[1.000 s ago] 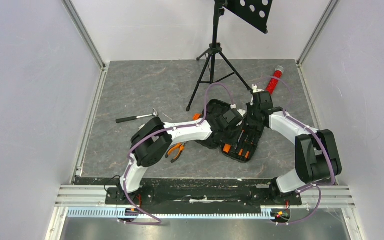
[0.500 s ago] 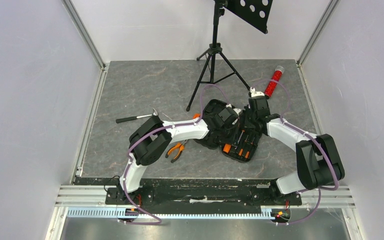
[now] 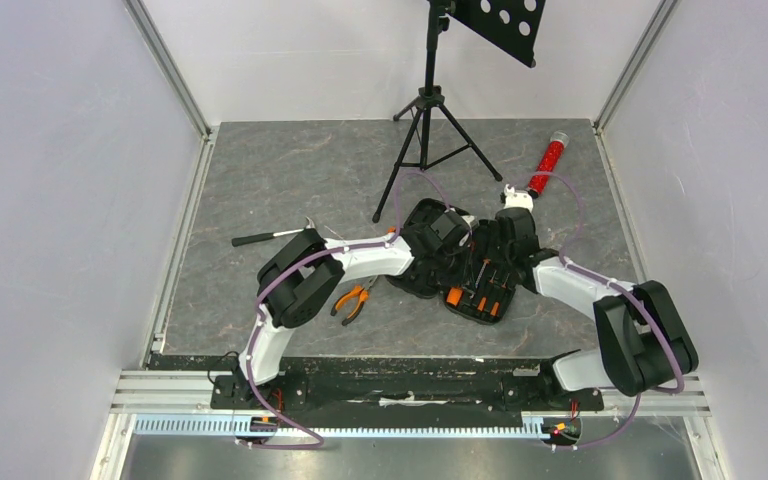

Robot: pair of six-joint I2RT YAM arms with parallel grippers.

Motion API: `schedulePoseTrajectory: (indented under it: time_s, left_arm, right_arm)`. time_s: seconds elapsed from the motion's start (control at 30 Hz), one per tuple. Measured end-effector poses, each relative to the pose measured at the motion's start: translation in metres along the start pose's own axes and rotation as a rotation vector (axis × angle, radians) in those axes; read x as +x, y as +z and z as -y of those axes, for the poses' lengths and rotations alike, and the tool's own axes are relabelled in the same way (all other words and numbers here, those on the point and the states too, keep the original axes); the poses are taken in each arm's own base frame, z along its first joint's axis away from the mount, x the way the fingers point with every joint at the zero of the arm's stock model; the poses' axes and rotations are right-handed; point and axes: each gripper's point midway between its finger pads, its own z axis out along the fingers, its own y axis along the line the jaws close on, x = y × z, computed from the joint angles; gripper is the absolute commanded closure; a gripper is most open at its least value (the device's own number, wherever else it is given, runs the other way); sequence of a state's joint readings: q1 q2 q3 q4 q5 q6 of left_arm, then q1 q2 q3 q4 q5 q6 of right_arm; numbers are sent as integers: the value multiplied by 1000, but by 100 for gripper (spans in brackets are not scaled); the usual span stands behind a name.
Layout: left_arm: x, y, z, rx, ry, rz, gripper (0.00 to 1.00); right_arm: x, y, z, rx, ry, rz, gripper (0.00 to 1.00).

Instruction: Pack the tool kit

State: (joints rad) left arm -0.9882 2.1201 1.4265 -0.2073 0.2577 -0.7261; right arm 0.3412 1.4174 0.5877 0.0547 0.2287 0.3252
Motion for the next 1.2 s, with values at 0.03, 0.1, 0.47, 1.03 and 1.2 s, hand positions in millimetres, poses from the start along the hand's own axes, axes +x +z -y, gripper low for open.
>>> schedulePoseTrajectory:
  time_s: [0.03, 0.1, 0.47, 1.03, 1.2]
  left_arm:
    - [0, 0, 0, 3, -5, -3, 98]
    - [0, 0, 0, 9, -11, -8, 98]
    - [2, 2, -2, 35, -56, -26, 98]
    - [-7, -6, 9, -1, -30, 16, 98]
    - [-7, -7, 10, -19, -20, 17, 98]
  right_arm:
    - [0, 0, 0, -2, 3, 6, 100]
    - [0, 0, 0, -7, 12, 23, 100]
    - [-12, -6, -6, -20, -33, -11, 97]
    - [12, -39, -13, -103, -100, -279, 91]
    - [25, -45, -14, -125, -107, -335, 98]
